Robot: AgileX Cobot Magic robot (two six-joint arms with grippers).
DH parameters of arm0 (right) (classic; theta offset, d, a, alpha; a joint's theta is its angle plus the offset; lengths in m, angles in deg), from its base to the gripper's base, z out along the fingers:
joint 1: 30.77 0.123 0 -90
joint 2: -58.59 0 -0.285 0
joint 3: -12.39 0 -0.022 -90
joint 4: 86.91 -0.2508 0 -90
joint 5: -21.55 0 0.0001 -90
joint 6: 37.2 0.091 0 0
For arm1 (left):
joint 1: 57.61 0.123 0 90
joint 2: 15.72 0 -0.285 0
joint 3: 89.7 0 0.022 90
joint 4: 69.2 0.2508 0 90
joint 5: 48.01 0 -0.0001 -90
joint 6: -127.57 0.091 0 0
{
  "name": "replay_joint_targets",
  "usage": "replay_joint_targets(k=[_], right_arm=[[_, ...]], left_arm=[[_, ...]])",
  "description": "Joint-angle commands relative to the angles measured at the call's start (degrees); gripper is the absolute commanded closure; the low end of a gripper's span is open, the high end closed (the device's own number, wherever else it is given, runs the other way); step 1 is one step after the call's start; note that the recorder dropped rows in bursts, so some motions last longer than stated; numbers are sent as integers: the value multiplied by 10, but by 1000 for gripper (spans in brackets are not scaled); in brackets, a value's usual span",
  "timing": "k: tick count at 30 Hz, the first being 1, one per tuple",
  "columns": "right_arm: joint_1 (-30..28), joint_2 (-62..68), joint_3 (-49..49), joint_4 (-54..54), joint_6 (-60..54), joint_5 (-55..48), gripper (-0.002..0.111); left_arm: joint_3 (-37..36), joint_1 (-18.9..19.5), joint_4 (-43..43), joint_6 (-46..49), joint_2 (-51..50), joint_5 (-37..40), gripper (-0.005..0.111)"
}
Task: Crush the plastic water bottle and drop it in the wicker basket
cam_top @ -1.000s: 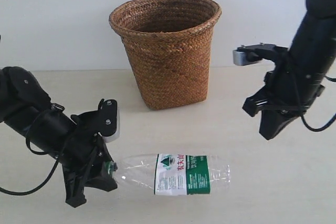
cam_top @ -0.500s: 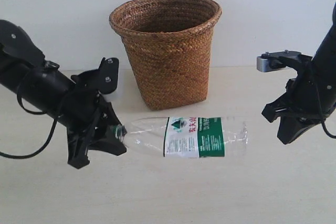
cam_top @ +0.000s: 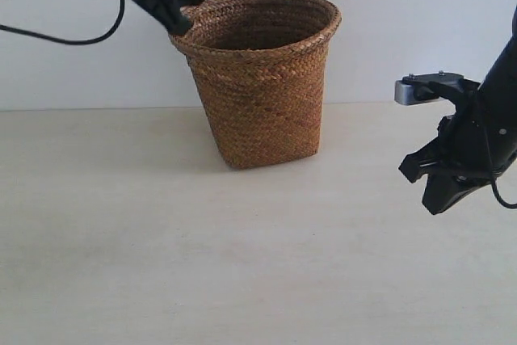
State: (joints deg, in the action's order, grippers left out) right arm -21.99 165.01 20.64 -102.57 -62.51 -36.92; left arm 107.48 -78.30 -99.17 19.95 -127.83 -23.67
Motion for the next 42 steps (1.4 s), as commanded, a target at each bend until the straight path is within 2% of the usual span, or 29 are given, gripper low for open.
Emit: replay_joint_targets(k=[1,3,4,8,10,13,16,17,19,20,24,27,30,32,35,42], right_arm=[[-2,-7,3,-6,-2,0,108],[-2,-7,3,-6,-2,-2,108],[-2,-7,3,-7,-2,-2,108],[-2,-7,3,-7,-2,6,108],[-2,-7,3,-7,-4,6,108],[-2,-7,3,-7,-7,12,108],[-2,-7,3,-7,-13,20,108],[-2,-7,3,-7,-13,20,108],[-2,-7,3,-8,-9,17,108],[-2,-7,3,-11,-9,14,108],[-2,-7,2,-1,-11,11,108],[-2,-8,-13,28,-5,-28,108],[-2,-8,-39,66,20,-90,108],[-2,-10,-49,96,39,-115,108],[-2,-26,-49,133,74,-115,108],[-2,-102,-48,149,129,-99,108]], left_arm=[[74,7,28,-37,-58,-44,16],[85,8,28,-58,-66,-60,-2],[86,8,28,-58,-66,-66,-3],[86,8,28,-59,-61,-57,1],[86,8,28,-60,-58,-34,8],[86,8,31,-60,-56,25,29],[86,8,44,-60,-52,111,61],[86,8,52,-60,-51,152,76],[86,8,71,-60,-45,207,96],[86,8,90,-60,-40,239,102],[86,8,177,-99,-27,361,101],[86,8,237,-170,-20,447,101],[85,8,292,-247,-17,456,101],[81,11,327,-368,-14,456,102],[77,22,347,-487,-6,456,102],[5,49,337,-566,53,456,102]])
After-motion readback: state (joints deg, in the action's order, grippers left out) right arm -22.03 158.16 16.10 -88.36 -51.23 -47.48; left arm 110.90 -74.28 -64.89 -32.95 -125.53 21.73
